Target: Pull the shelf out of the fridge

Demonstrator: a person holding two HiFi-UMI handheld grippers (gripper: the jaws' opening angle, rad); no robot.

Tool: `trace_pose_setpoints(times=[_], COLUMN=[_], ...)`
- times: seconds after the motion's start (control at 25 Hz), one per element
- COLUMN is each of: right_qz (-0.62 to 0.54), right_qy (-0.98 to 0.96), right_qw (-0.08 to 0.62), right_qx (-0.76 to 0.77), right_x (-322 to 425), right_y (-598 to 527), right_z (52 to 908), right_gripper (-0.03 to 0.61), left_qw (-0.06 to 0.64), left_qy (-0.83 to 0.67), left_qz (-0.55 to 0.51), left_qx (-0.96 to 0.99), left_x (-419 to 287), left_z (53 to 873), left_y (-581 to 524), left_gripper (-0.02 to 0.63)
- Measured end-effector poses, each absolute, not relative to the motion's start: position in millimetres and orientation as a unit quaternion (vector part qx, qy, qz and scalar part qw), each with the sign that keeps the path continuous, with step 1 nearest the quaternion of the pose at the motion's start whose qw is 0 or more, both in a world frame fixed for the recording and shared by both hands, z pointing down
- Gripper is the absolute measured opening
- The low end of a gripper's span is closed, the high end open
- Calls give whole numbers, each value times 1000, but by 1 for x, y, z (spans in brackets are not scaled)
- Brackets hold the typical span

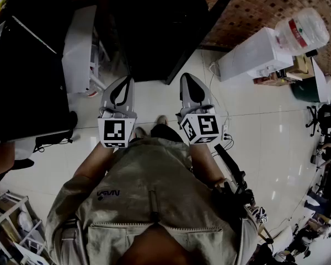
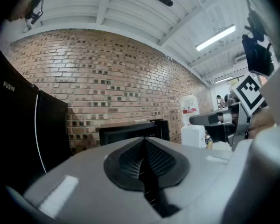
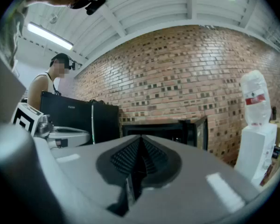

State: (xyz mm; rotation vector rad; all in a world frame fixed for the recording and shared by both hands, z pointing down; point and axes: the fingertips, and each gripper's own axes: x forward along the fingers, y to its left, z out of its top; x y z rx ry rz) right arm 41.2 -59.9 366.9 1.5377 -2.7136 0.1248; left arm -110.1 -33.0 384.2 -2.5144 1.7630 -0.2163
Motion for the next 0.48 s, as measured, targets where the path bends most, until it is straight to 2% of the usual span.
trace_pose_setpoints(times=[0.48], right_qz=[86], right_qy=[-866], right_qw=[6], right_qx=[493], right_x=[4], right_y=[-198], right_z=[418], right_gripper=[3], left_qw=[35], left_qy=[581], left_qz=[-80], left_qx=[-809], left_x=[-127], left_z=[404], left_y=[-138], left_gripper=[6])
